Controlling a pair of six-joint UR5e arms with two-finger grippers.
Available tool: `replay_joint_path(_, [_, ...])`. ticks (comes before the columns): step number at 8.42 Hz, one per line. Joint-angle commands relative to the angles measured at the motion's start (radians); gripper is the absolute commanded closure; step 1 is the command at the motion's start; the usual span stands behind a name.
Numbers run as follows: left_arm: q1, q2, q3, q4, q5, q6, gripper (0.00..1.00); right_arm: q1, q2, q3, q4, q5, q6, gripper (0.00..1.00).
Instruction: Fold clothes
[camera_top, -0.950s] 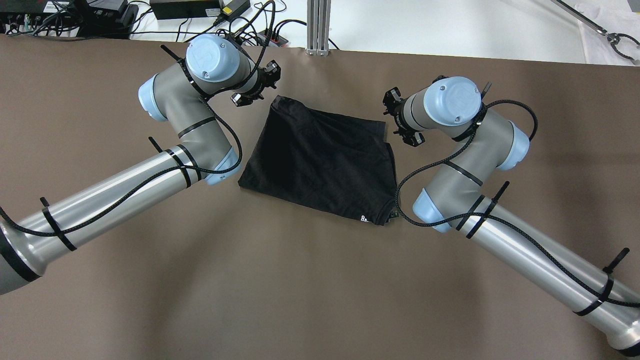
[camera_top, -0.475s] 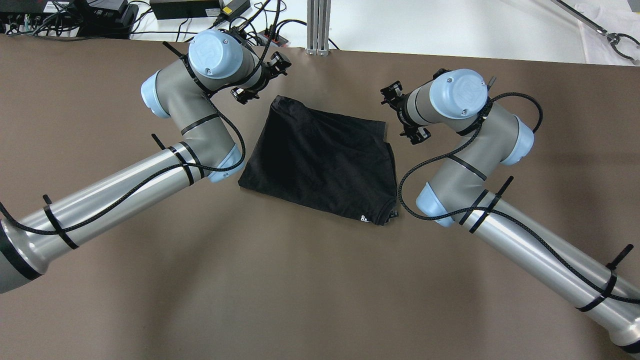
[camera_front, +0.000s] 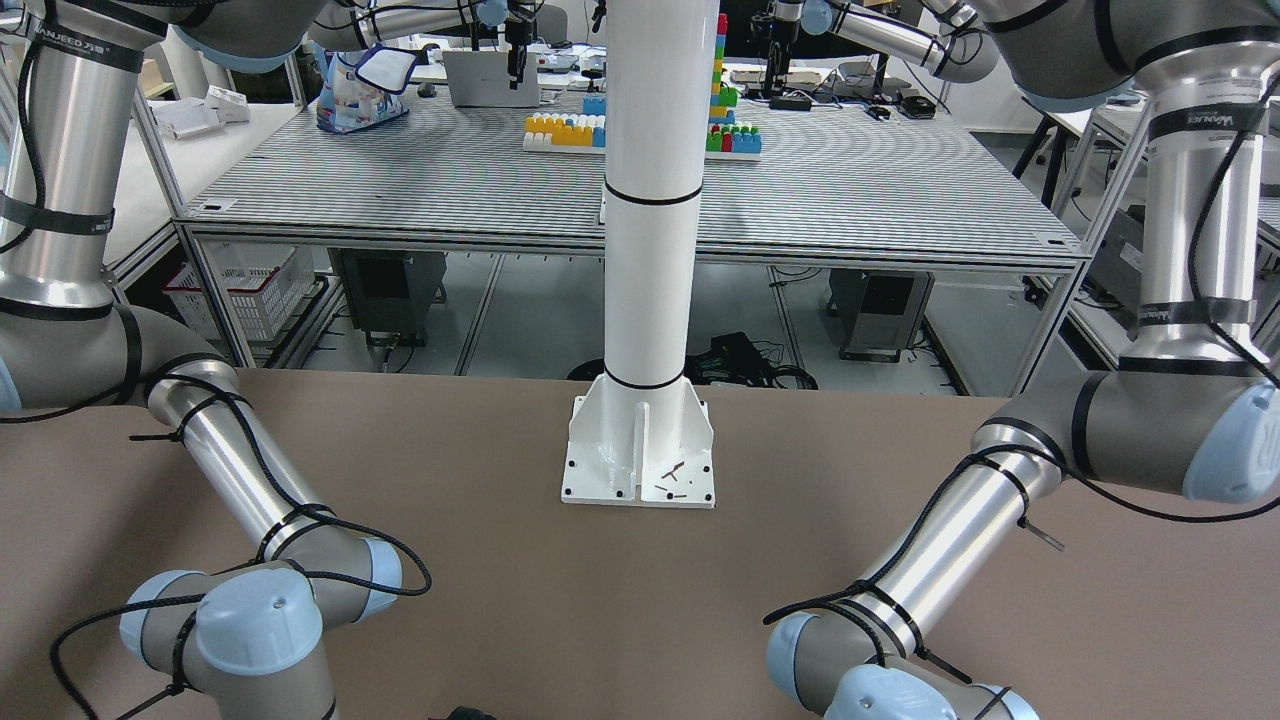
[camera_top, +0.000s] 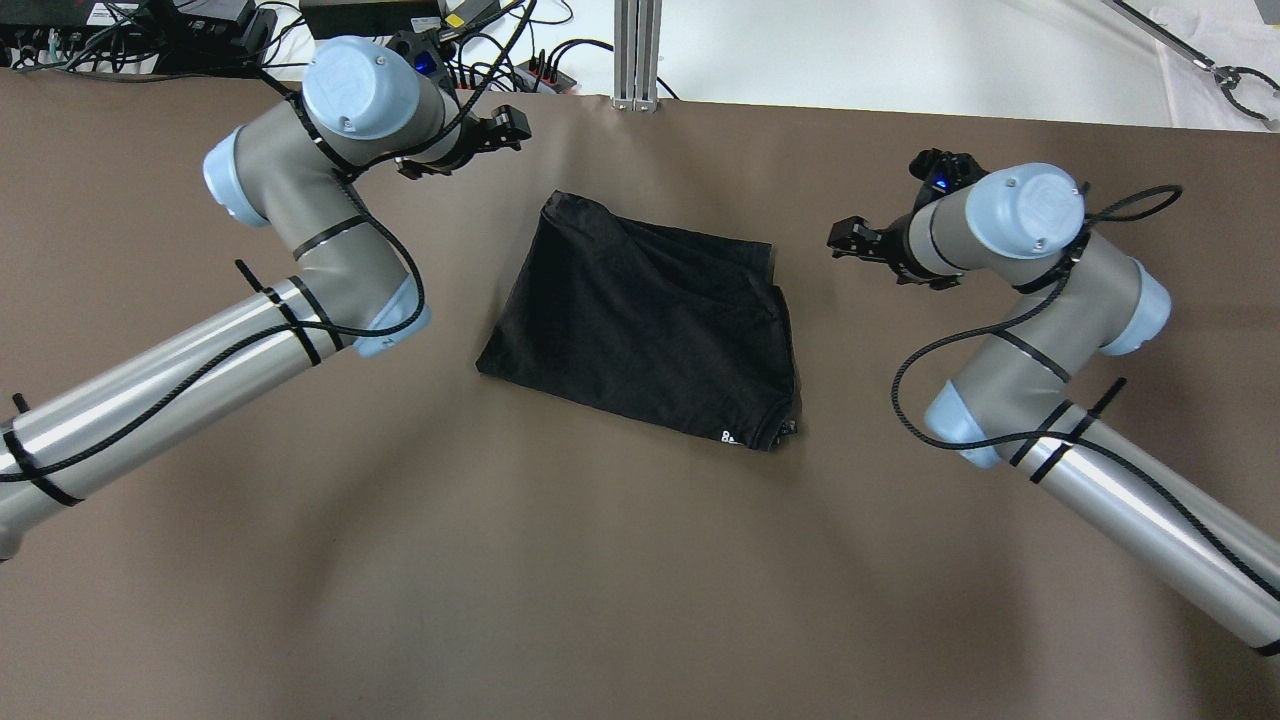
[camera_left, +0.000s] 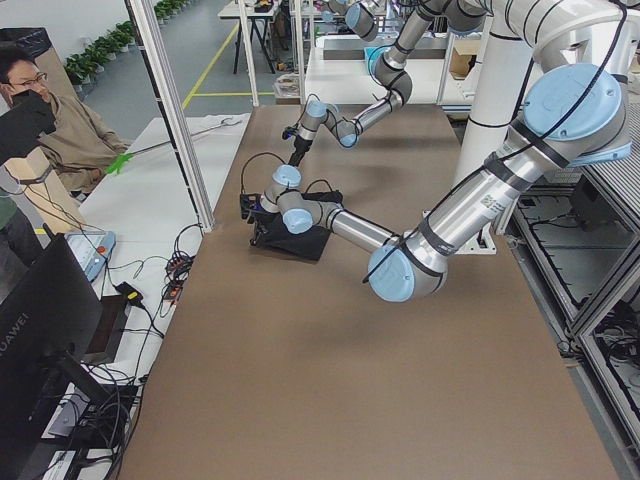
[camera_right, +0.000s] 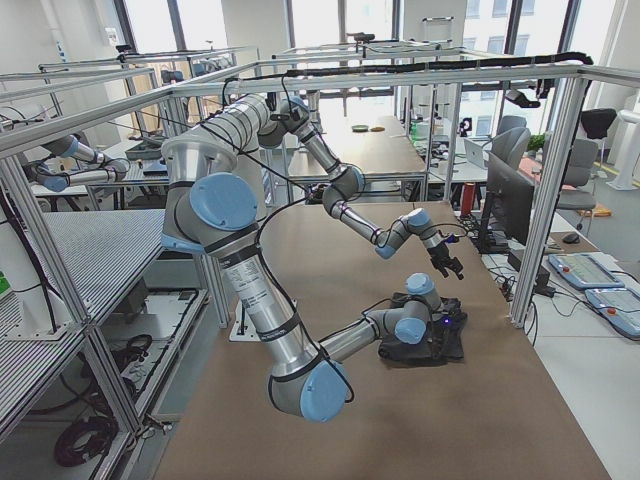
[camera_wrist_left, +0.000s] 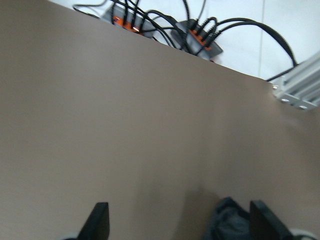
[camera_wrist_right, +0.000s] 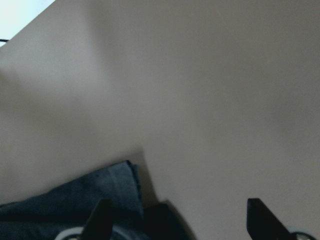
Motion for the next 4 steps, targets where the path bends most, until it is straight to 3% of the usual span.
replay_joint_path(1, [-0.117, 0.272, -0.322, 0.236, 0.008, 0.424, 0.0, 0.159, -0.167, 0.003, 0.003, 0.016, -0.667, 0.05])
replay_joint_path(4, [-0.293, 0.594, -0.556, 0.238, 0.01, 0.841, 0.0, 0.388, -0.293, -0.008, -0.002, 0.016, -1.129, 0.05])
